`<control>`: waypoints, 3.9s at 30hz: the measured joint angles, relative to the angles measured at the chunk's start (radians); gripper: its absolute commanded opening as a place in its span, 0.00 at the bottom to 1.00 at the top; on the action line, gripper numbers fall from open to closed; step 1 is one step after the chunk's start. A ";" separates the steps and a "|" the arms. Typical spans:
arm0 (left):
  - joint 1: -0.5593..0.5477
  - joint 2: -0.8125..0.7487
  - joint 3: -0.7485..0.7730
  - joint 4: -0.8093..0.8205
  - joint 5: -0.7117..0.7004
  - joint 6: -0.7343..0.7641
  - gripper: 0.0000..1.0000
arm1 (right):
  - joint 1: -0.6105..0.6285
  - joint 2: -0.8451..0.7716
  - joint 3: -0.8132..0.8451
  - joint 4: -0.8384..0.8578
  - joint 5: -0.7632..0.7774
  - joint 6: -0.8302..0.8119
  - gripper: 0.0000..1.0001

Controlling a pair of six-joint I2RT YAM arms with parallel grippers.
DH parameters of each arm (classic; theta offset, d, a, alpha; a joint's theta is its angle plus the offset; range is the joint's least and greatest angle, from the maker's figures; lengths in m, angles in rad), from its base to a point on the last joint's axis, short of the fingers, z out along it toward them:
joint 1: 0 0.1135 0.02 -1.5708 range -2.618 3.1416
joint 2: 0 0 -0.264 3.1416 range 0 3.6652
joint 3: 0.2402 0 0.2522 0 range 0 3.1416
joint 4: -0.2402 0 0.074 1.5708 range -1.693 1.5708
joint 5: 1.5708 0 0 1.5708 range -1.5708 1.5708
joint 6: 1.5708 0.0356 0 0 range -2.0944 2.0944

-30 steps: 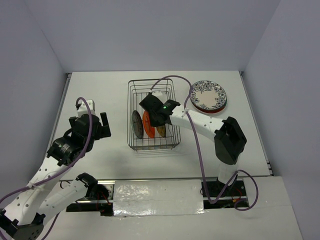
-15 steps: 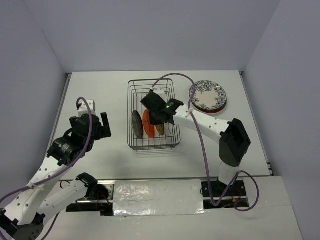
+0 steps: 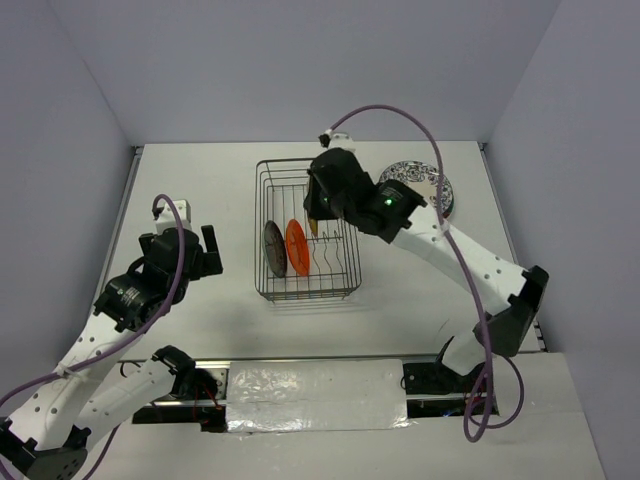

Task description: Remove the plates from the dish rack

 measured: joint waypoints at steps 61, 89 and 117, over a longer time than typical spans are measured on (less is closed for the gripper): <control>0.000 -0.022 0.000 0.000 -0.014 -0.003 1.00 | 0.056 0.270 0.142 -0.044 0.025 0.017 0.63; 0.000 -0.022 0.000 0.000 -0.010 -0.002 1.00 | 0.036 0.419 0.039 -0.002 -0.011 0.100 0.19; 0.000 -0.022 0.000 0.000 -0.007 -0.001 1.00 | -0.005 -0.039 0.010 -0.085 0.098 0.086 0.03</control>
